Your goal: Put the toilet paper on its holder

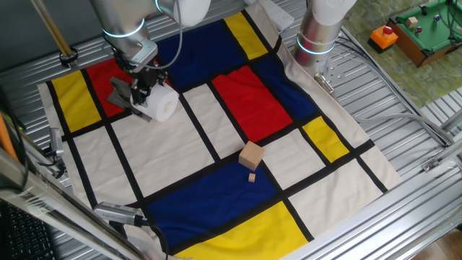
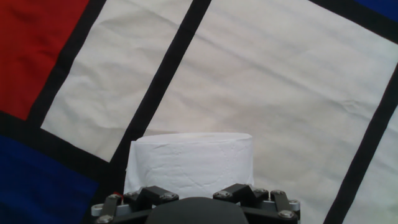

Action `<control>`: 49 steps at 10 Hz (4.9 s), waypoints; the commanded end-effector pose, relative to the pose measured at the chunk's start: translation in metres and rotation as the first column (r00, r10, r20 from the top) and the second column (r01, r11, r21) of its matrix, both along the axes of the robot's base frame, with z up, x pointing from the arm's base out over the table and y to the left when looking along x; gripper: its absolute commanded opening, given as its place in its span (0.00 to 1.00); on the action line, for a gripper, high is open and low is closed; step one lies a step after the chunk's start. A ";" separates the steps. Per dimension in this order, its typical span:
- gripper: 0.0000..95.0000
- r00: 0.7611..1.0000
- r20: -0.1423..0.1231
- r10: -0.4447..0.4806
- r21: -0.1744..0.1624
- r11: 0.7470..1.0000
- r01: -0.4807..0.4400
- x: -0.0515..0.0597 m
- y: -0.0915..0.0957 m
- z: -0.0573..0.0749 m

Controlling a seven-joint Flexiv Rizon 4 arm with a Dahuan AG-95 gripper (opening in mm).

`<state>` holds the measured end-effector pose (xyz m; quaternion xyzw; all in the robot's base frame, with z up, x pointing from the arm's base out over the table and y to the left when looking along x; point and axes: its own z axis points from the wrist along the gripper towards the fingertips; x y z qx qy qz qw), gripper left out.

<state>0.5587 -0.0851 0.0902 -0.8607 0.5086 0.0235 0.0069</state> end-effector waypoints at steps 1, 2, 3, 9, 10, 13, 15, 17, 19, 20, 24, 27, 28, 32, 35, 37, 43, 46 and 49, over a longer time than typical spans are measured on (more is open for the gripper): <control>0.00 1.000 -0.001 0.002 0.001 1.000 -0.002 0.002 -0.001 -0.001; 0.00 1.000 -0.002 0.004 0.003 1.000 -0.004 0.003 -0.002 -0.001; 0.00 1.000 -0.002 0.007 0.002 1.000 -0.007 0.004 -0.003 0.000; 0.00 1.000 -0.001 0.008 0.003 1.000 -0.008 0.005 -0.007 0.000; 0.00 1.000 -0.001 0.010 0.005 1.000 -0.010 0.005 -0.008 0.000; 0.00 1.000 -0.003 0.009 0.003 1.000 -0.009 0.005 -0.009 0.001; 0.00 1.000 -0.004 0.006 0.003 1.000 -0.006 0.005 -0.009 0.001; 0.00 1.000 -0.005 -0.002 0.001 1.000 0.002 0.006 -0.009 0.000; 0.00 1.000 -0.006 0.003 0.002 1.000 -0.003 0.006 -0.009 -0.001; 0.00 1.000 -0.007 0.006 0.002 1.000 -0.006 0.006 -0.009 -0.001; 0.00 1.000 0.002 -0.004 -0.013 1.000 0.004 0.006 -0.009 -0.001; 0.00 1.000 -0.006 0.007 -0.015 1.000 -0.007 0.006 -0.009 -0.001; 0.00 1.000 -0.008 0.002 -0.010 1.000 -0.002 0.006 -0.009 -0.001; 0.00 1.000 -0.005 -0.026 -0.017 1.000 0.026 0.006 -0.009 -0.001; 0.00 0.997 0.016 -0.077 -0.034 0.996 0.077 0.006 -0.009 -0.001; 0.00 0.996 0.032 -0.079 -0.035 0.996 0.080 0.006 -0.009 -0.001; 0.00 0.999 0.042 -0.016 0.001 1.000 0.016 0.006 -0.009 -0.001; 0.00 0.999 0.041 -0.013 -0.002 1.000 0.013 0.006 -0.009 -0.001; 0.00 0.999 0.037 -0.012 0.006 1.000 0.012 0.006 -0.009 -0.001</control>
